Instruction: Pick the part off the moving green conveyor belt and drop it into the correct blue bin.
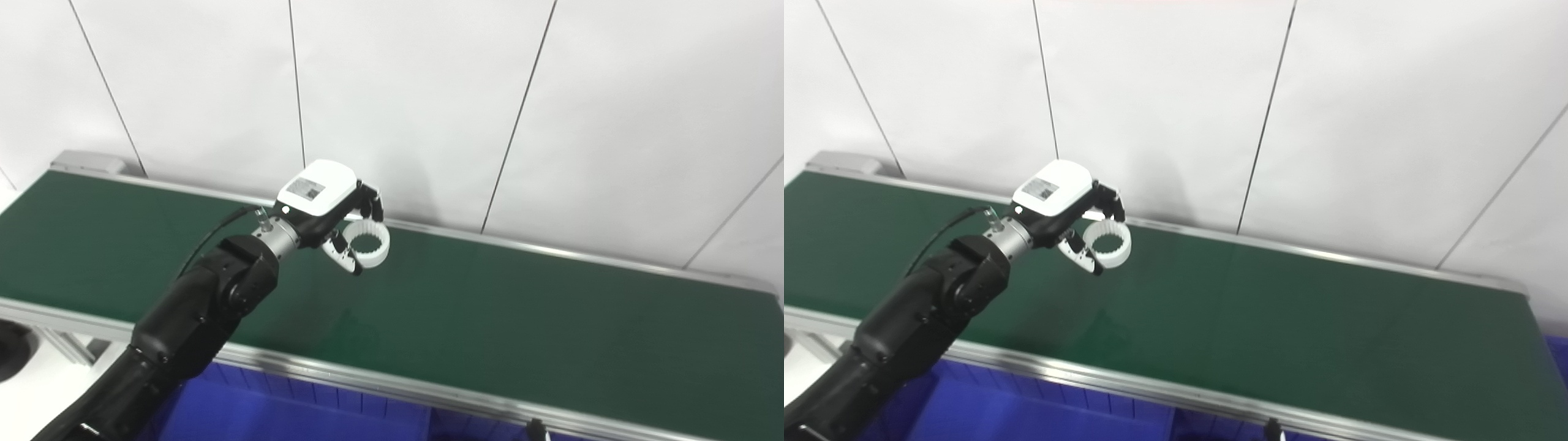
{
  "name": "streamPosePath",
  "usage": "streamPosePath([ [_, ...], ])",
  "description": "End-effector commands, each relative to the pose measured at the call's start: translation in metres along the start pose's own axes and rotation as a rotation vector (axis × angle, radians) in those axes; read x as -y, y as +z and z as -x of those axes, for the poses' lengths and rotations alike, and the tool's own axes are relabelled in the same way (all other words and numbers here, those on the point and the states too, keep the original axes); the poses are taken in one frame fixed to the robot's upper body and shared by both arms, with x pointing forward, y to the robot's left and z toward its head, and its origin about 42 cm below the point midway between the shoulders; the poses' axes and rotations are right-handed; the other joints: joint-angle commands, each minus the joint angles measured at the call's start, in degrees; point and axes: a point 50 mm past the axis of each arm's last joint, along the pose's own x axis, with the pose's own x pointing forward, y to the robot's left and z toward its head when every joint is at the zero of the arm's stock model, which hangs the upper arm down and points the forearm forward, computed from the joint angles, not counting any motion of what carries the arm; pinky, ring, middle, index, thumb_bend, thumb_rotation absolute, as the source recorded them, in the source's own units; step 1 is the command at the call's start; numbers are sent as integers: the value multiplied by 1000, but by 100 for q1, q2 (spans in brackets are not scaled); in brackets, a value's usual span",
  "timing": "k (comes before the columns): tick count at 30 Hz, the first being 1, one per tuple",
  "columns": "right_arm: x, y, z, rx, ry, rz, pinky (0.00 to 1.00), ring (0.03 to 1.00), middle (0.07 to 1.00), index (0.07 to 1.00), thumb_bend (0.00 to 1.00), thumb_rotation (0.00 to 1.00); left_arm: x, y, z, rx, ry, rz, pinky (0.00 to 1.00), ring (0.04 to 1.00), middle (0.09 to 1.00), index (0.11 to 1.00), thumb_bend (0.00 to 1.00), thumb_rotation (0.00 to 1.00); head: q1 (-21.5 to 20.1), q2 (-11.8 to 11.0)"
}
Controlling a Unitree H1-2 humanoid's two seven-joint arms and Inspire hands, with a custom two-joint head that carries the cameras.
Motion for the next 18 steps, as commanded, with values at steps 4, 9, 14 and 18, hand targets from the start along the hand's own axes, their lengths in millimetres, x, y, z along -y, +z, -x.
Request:
streamPosePath([
  [4,5,13,0,55,14,-9,917,948,985,1000,759,1000,-19,8,26,16,67,-3,641,570,529,490,522,67,93,153],
  [9,12,19,1,61,14,17,884,936,983,1000,747,1000,-9,23,60,-11,23,19,606,565,529,489,522,62,204,359],
  [14,23,28,1,64,16,19,862,925,977,1000,757,1000,5,31,97,-47,-17,55,598,564,520,489,522,62,449,706],
  [18,29,32,-1,65,21,24,855,917,968,1000,768,1000,15,36,127,-72,-40,72,598,554,495,488,521,61,559,812],
])
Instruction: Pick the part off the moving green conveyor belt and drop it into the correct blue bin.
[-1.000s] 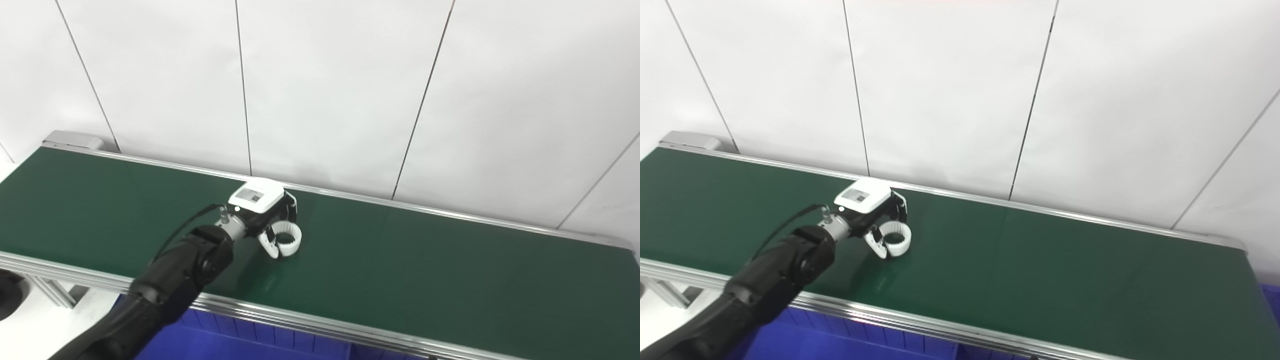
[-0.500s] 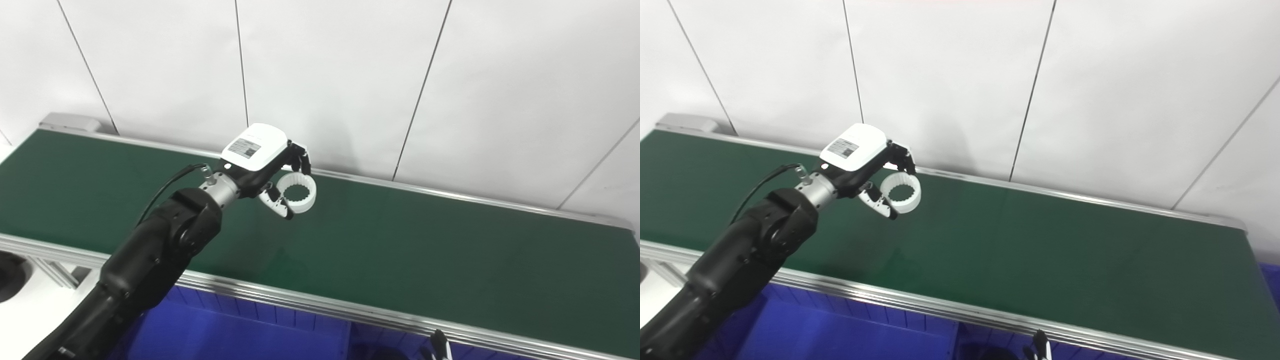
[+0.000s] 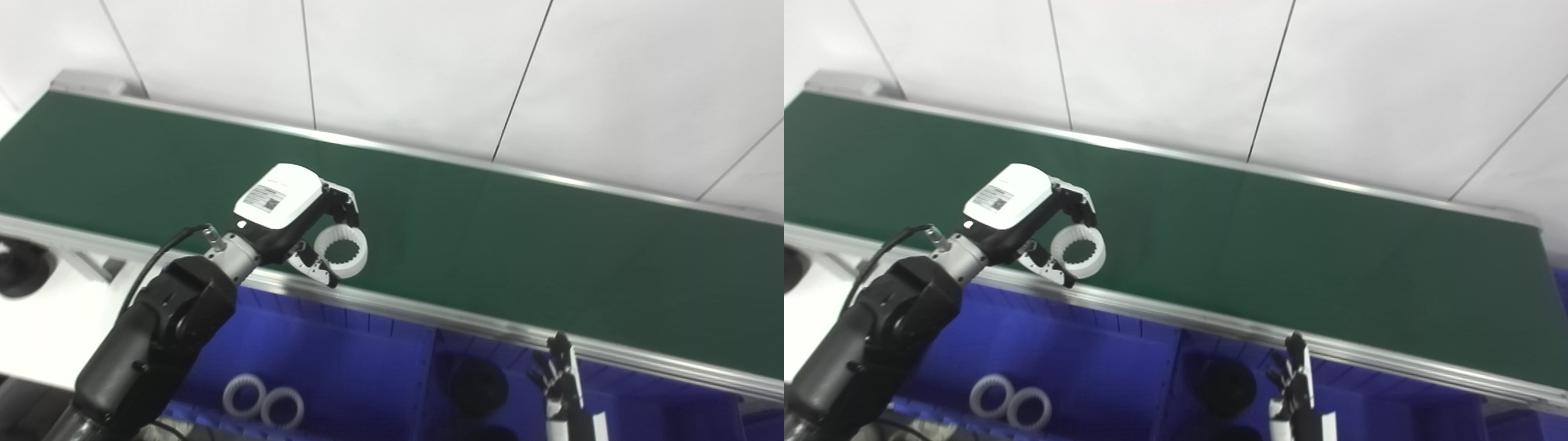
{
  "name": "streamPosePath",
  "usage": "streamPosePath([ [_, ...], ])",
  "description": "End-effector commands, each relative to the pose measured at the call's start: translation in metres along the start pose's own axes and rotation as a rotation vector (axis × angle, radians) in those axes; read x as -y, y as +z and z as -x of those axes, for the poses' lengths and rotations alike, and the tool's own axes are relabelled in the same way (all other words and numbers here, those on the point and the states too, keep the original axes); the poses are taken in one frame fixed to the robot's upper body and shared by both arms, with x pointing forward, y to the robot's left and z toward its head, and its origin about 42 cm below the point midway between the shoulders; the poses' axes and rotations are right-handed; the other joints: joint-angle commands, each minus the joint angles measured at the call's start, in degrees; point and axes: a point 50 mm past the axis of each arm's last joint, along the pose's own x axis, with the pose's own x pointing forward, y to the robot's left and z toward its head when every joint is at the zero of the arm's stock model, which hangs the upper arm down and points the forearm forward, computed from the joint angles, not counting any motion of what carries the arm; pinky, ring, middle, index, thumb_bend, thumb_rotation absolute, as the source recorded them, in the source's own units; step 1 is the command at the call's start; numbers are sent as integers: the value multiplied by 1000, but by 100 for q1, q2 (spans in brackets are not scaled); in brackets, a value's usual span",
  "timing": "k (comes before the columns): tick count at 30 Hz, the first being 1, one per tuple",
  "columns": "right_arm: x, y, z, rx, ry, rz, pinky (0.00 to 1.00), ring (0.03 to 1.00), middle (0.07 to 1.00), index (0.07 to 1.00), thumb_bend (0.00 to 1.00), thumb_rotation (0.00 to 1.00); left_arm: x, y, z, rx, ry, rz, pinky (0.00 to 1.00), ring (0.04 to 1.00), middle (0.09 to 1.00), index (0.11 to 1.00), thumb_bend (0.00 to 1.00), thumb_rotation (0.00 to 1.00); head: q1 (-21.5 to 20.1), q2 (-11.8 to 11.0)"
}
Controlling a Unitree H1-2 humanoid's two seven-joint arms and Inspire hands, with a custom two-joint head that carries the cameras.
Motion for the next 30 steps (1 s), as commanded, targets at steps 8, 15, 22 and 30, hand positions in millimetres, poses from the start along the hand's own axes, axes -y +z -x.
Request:
streamPosePath([
  [8,7,15,-8,11,0,-26,844,905,950,1000,802,1000,21,-4,60,-70,-90,24,640,576,508,489,521,62,317,213],
  [15,5,20,-12,6,5,-19,848,906,951,1000,809,1000,52,-5,86,-105,-217,24,656,592,542,489,522,61,302,221],
  [22,2,20,-13,5,-1,-29,856,906,949,1000,818,1000,69,-4,89,-71,-255,11,661,588,531,489,522,60,248,201],
  [30,0,20,-11,0,0,-27,855,911,954,1000,822,1000,79,-6,84,-55,-268,-4,639,564,531,489,523,60,202,184],
])
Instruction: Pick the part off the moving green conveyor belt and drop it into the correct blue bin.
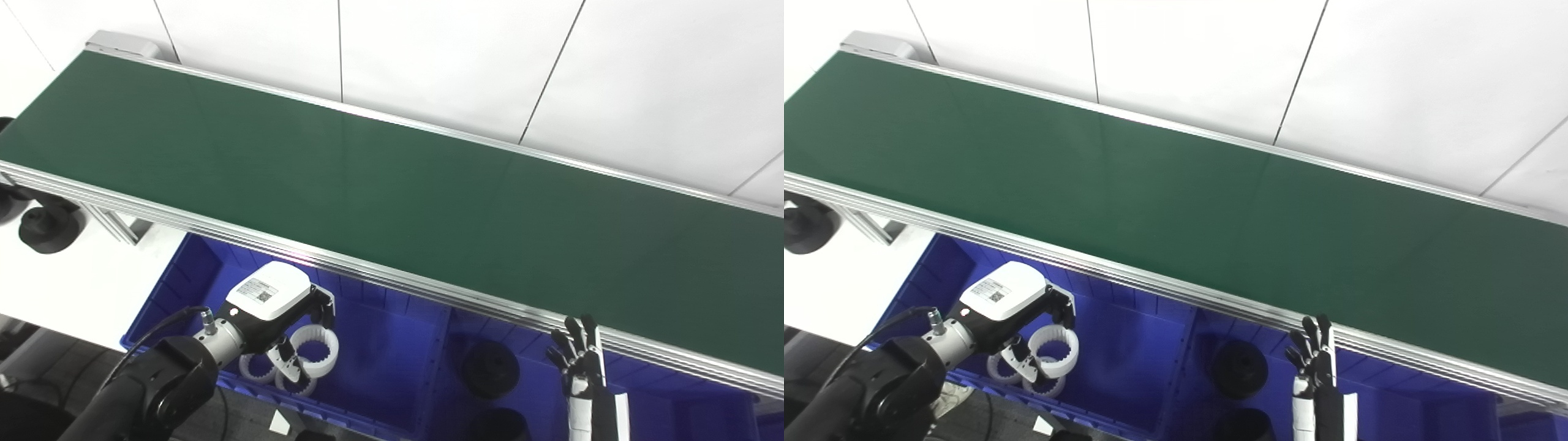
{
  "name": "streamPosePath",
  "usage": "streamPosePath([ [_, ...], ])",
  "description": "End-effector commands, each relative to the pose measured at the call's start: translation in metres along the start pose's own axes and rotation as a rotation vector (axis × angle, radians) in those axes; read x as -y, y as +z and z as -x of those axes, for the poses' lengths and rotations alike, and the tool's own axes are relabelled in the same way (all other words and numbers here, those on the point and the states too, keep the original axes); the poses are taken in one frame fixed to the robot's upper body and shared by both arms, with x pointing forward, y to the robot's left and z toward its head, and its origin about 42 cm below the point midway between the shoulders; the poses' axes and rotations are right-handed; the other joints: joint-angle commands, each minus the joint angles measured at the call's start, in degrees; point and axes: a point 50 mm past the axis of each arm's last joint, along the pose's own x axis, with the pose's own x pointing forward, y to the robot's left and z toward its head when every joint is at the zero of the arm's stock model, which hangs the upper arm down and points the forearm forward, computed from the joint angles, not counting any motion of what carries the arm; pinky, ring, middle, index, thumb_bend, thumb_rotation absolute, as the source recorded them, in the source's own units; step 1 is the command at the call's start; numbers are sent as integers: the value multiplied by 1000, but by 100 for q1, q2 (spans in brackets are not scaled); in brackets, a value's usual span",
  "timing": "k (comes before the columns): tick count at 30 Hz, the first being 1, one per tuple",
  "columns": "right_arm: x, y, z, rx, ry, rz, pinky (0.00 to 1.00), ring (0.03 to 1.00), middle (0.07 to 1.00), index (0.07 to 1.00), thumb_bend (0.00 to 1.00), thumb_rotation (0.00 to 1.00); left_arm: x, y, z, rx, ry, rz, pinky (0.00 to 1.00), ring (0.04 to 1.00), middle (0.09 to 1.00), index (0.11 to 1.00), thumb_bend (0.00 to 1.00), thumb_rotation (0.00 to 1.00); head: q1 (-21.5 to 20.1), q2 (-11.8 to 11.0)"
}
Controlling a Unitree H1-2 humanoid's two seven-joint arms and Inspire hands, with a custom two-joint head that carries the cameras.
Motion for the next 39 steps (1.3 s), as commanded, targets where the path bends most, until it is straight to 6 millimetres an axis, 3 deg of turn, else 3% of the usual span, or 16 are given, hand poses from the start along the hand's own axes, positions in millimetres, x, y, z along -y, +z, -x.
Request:
streamPosePath([
  [1,-2,9,0,26,-5,-7,855,912,955,1000,822,1000,-12,-1,-2,26,68,-28,639,563,531,489,523,60,-1,10],
  [6,-2,10,1,30,-4,-7,856,912,955,1000,815,1000,-13,-2,-3,16,11,-28,661,604,575,493,522,70,-14,15],
  [7,-2,10,1,30,-3,-7,856,911,955,1000,813,1000,-14,-1,-3,-3,-56,-55,738,723,712,674,860,304,-38,10],
  [11,-2,11,1,29,-4,-15,860,912,955,1000,811,1000,-16,3,-1,-52,-201,-128,855,882,903,848,990,456,-29,4],
  [15,-1,10,1,32,-2,-8,860,909,952,1000,813,1000,-16,4,0,-52,-197,-127,896,921,948,897,1000,498,-40,-4],
  [24,-1,9,3,28,0,8,848,907,952,1000,817,1000,-19,5,0,-44,-165,-95,879,909,924,876,1000,469,-79,-9],
  [31,-6,9,4,33,4,22,836,905,952,1000,804,1000,-33,17,8,38,9,42,899,890,882,852,1000,485,-497,-29],
  [34,-15,8,4,32,4,19,821,899,949,1000,802,1000,-51,27,18,104,107,231,881,873,865,839,1000,474,-1108,-51],
  [35,-18,8,4,32,1,14,806,891,944,1000,796,1000,-57,31,22,131,127,303,900,882,871,848,1000,516,-1167,-55],
  [38,-33,5,3,29,-5,-7,800,887,940,1000,772,1000,-81,47,39,254,149,658,954,921,900,874,1000,540,-1907,-187],
  [39,-37,5,3,28,-6,-13,815,891,939,997,755,1000,-86,51,43,297,147,741,915,941,924,889,991,520,-1907,-187],
])
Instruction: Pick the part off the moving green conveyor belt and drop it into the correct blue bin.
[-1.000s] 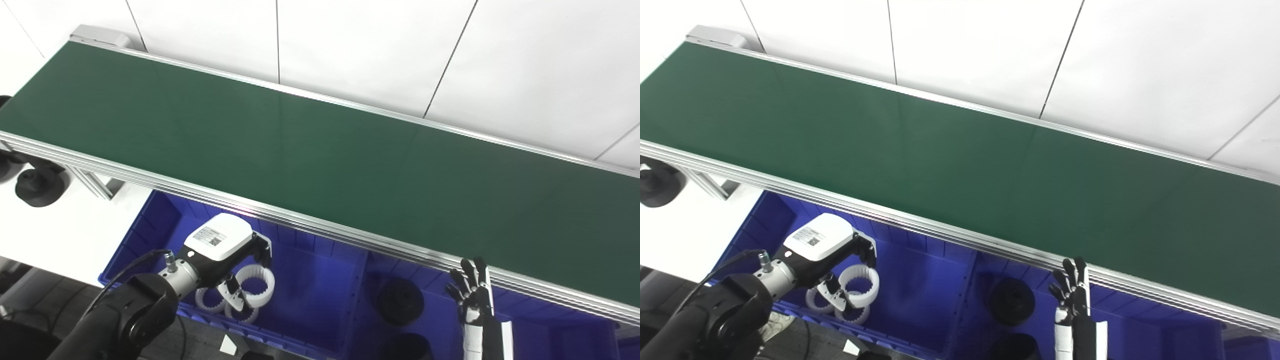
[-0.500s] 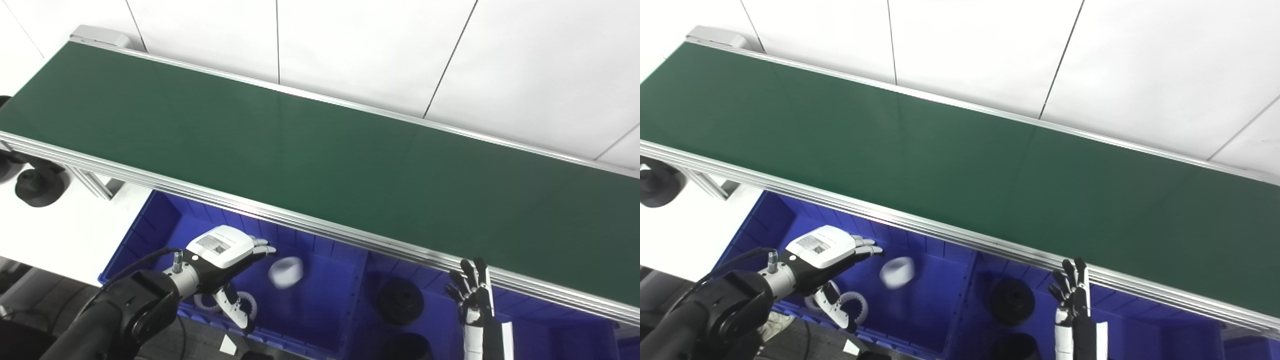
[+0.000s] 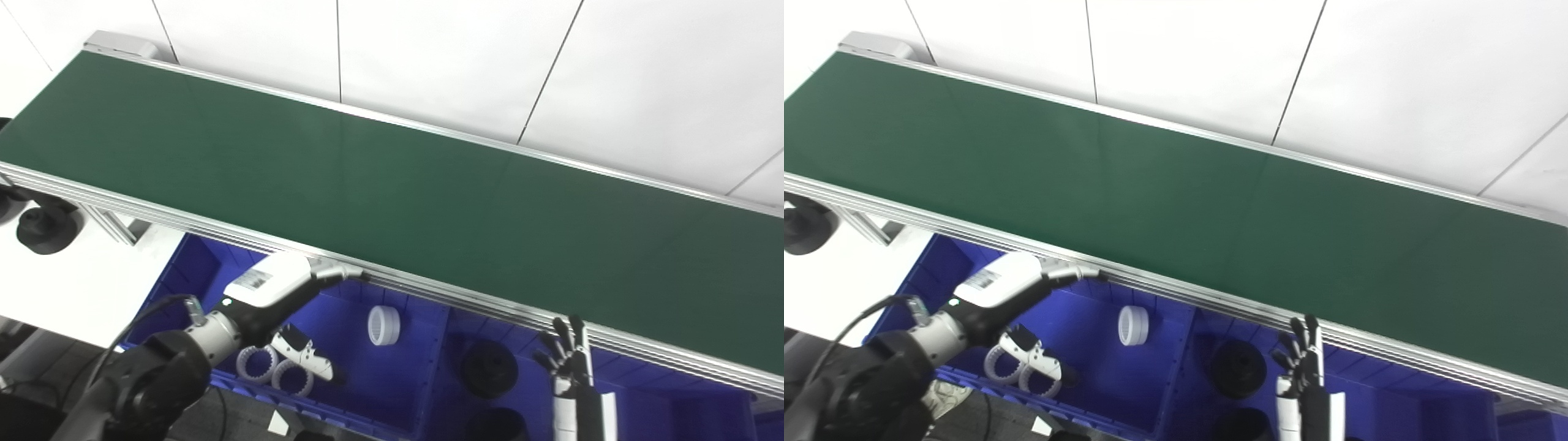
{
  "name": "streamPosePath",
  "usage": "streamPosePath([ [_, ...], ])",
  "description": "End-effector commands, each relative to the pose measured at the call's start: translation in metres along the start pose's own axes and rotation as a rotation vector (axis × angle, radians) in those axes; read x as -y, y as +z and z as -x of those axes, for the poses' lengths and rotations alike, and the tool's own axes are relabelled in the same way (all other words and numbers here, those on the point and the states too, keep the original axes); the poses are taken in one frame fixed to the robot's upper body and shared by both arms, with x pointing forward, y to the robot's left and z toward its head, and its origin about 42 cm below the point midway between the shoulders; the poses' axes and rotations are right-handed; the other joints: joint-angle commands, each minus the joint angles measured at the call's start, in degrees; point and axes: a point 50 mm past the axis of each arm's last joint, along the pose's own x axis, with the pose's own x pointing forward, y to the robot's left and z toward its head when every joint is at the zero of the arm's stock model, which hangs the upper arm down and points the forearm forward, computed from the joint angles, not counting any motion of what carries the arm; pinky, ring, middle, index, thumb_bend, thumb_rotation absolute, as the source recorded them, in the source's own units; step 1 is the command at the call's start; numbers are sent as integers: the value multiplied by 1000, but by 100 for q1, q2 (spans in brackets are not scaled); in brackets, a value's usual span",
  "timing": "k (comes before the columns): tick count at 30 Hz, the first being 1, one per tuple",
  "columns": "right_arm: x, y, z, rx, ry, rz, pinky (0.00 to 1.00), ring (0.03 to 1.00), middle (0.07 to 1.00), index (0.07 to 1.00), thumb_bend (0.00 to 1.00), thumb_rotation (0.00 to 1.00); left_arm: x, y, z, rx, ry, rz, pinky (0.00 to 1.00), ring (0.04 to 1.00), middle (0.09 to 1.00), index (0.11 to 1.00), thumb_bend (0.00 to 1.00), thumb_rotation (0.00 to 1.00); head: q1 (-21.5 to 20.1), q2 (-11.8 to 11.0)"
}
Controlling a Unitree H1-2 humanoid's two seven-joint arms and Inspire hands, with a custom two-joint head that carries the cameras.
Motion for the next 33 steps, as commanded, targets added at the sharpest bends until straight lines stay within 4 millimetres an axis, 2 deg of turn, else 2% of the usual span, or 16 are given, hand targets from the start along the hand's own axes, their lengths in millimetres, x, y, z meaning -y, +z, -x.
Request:
streamPosePath([
  [1,-19,8,-1,53,-22,-30,820,892,939,996,749,1000,-19,32,12,178,28,354,901,947,932,894,988,514,-309,-93],
  [4,-33,5,-3,55,-22,-28,835,894,946,998,695,1000,-19,33,7,256,35,525,957,980,954,907,950,451,-768,-236],
  [7,-47,-1,-9,65,-22,-12,820,883,948,996,661,1000,-8,21,-11,244,94,619,998,999,992,976,961,471,-1306,-389],
  [9,-57,-5,-13,63,-30,4,818,883,953,993,663,1000,5,11,-25,209,160,672,1000,1000,998,992,957,508,-1697,-501],
  [13,-76,-11,-20,50,-46,19,871,900,989,989,700,1000,28,5,-45,138,244,698,1000,1000,1000,1000,868,731,-2283,-663],
  [16,-90,-13,-24,41,-46,10,917,921,999,995,702,1000,34,1,-54,125,250,694,1000,1000,1000,1000,830,753,-2720,-766],
  [18,-96,-13,-27,34,-47,0,954,941,1000,997,710,1000,36,1,-58,139,227,696,1000,1000,1000,1000,835,747,-2841,-798],
  [22,-109,-15,-35,41,-55,-26,953,956,1000,993,696,1000,38,1,-64,167,183,653,1000,1000,1000,1000,845,762,-3190,-889],
  [27,-117,-16,-41,43,-64,-29,921,940,1000,997,703,1000,37,1,-64,183,160,642,1000,1000,1000,1000,913,752,-3285,-938],
  [33,-121,-16,-45,41,-72,-33,963,927,1000,996,693,1000,31,-5,-61,194,161,642,1000,1000,1000,1000,893,741,-3412,-955],
])
